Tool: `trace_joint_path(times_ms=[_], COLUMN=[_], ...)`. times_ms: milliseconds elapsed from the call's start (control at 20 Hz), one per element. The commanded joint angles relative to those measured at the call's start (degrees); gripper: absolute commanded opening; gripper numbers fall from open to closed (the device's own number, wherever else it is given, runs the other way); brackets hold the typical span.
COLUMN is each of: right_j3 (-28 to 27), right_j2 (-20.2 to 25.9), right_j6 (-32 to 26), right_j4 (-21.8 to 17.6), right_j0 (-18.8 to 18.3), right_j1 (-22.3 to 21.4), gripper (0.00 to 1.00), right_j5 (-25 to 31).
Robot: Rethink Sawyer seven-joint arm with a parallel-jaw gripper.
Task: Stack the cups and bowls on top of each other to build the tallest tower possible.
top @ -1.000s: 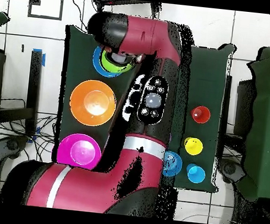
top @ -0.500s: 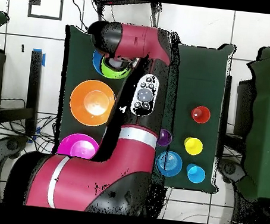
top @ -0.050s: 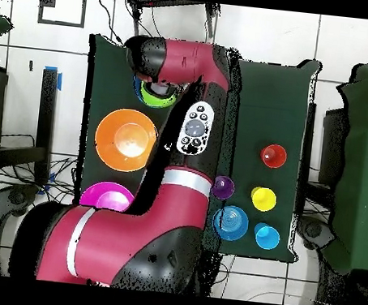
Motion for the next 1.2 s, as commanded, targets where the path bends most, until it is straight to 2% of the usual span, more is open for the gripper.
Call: trace_joint_path(times_ms=[50, 400, 600, 1000, 1200], right_j3=[-4.6, -7.8, -10.7, -9.0, -3.6], right_j2=[1.0, -0.4, -1.5, -1.2, 0.9], right_j6=[13.3, 17.0, 16.7, 15.2, 15.4], right_j4=[-0.1, 1.5, 1.8, 2.2, 3.9], right_j0=[2.1, 3.5, 4.4, 3.6, 3.0], right_j1=[3.4, 5.1, 6.2, 5.8, 3.9], gripper=[0.0, 0.0, 0.0, 0.0, 0.0], right_j5=[-2.1, 0.6, 3.5, 1.5, -2.9])
